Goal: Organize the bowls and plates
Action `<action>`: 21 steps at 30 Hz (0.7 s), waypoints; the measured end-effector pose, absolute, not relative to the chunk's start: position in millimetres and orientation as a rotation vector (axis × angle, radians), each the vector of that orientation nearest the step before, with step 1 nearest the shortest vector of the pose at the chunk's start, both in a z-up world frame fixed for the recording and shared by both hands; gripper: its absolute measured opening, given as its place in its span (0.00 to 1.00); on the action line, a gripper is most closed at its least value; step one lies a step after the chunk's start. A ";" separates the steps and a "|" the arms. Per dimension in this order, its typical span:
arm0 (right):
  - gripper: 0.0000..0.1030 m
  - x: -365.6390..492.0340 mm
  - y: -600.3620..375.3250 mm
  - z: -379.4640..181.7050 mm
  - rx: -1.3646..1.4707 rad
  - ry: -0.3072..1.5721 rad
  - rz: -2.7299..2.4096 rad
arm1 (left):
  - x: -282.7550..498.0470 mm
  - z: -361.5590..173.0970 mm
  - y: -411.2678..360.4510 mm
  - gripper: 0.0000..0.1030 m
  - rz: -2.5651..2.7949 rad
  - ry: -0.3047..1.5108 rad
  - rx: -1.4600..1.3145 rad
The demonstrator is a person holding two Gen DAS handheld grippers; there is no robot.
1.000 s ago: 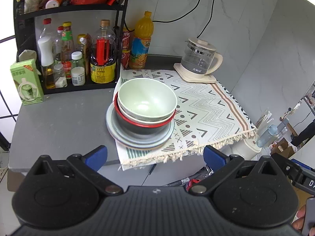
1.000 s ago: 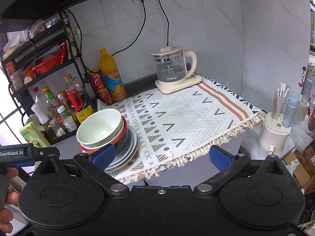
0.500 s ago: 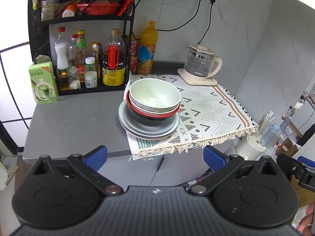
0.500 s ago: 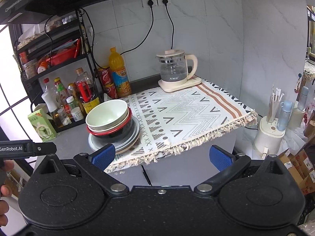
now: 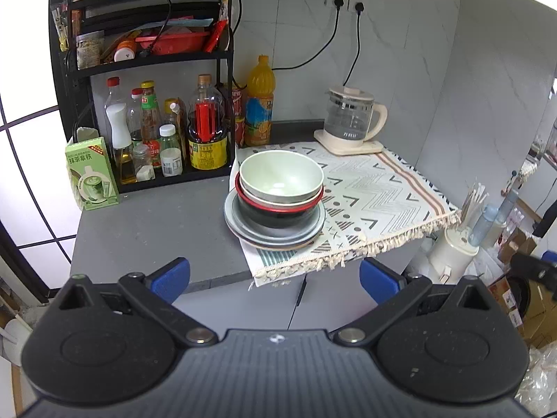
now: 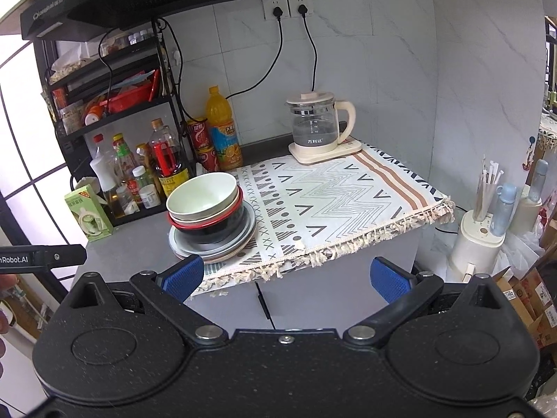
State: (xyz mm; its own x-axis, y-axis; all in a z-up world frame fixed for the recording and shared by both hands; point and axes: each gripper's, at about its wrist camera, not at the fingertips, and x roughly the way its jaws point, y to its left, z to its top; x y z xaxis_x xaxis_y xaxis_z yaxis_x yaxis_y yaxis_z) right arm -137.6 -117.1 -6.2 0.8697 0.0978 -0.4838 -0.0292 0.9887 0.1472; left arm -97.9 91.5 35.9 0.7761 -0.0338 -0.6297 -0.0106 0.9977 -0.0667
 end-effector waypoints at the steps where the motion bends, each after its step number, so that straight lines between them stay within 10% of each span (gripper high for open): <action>1: 1.00 -139.2 -117.4 -5.2 0.133 0.508 0.065 | -98.4 35.5 92.2 0.99 -0.014 0.682 -0.069; 21: 1.00 -138.2 -119.5 -3.5 0.131 0.501 0.081 | -100.5 41.8 92.6 1.00 0.001 0.657 -0.074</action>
